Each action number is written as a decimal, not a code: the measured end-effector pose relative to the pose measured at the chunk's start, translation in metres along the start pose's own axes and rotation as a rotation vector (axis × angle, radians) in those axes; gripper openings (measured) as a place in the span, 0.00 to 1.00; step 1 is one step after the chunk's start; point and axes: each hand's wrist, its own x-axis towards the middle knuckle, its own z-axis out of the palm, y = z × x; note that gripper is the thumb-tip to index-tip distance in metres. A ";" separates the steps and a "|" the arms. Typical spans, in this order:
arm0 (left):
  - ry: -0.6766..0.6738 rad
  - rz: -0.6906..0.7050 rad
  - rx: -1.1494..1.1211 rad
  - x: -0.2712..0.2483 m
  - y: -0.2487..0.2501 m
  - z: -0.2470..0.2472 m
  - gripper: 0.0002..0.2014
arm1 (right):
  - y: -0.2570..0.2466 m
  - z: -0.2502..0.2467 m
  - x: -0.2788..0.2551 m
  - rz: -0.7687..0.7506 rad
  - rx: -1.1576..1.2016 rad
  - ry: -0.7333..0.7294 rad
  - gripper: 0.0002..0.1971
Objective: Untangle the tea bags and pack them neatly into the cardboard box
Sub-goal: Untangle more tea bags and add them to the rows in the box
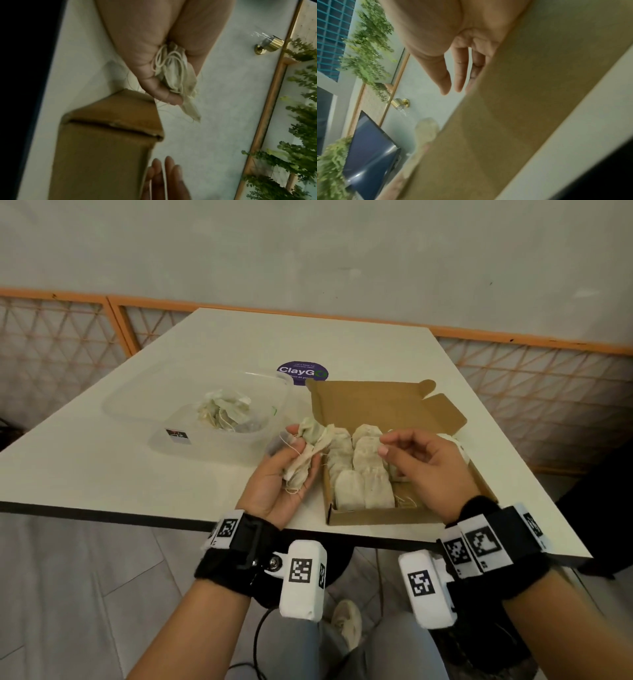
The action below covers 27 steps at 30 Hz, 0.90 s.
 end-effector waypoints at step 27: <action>0.011 -0.065 -0.013 -0.003 0.003 0.000 0.10 | -0.015 0.043 0.009 -0.062 0.111 -0.263 0.26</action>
